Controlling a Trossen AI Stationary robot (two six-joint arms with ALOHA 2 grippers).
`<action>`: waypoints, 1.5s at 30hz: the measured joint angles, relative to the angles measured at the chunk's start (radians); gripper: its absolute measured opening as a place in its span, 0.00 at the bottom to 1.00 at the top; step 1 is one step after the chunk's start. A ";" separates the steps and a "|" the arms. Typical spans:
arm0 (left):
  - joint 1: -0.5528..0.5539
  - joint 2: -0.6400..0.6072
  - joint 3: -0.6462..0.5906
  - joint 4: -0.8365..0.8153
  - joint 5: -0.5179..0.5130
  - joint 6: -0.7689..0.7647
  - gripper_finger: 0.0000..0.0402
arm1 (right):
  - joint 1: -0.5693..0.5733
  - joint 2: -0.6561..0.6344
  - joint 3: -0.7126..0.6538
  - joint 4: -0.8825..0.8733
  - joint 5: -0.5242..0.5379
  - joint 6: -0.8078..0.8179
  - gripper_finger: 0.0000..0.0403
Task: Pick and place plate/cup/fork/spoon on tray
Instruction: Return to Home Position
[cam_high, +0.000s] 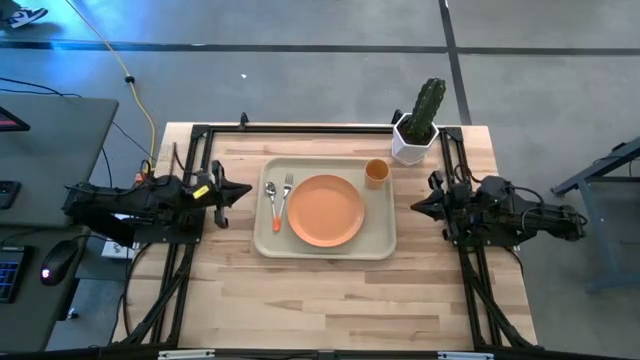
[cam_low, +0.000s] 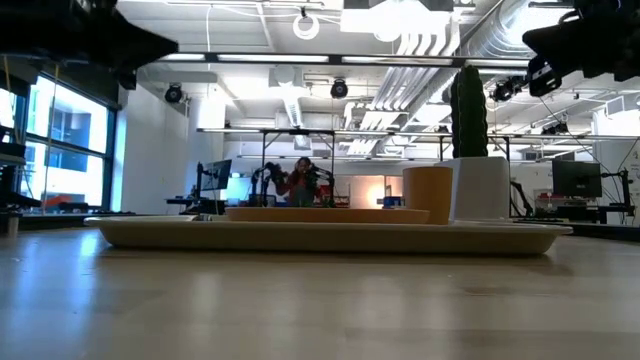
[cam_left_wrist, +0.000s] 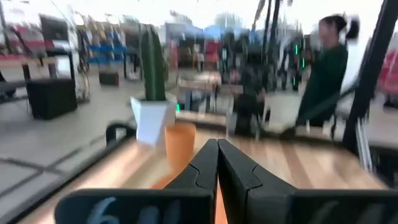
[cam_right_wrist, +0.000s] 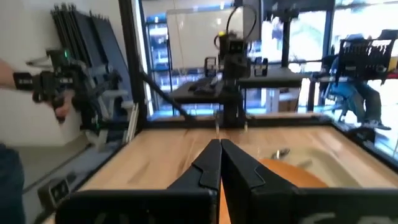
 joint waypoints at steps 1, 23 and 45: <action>0.006 0.003 0.000 -0.033 0.014 0.000 0.00 | 0.000 0.000 0.000 -0.020 -0.005 -0.008 0.00; 0.120 -0.239 -0.013 -0.277 0.109 0.071 0.00 | 0.000 -0.013 0.000 -0.064 -0.027 -0.139 0.00; 0.218 -0.195 -0.176 -0.112 0.197 -0.092 0.00 | 0.000 -0.013 -0.001 -0.076 0.046 -0.141 0.00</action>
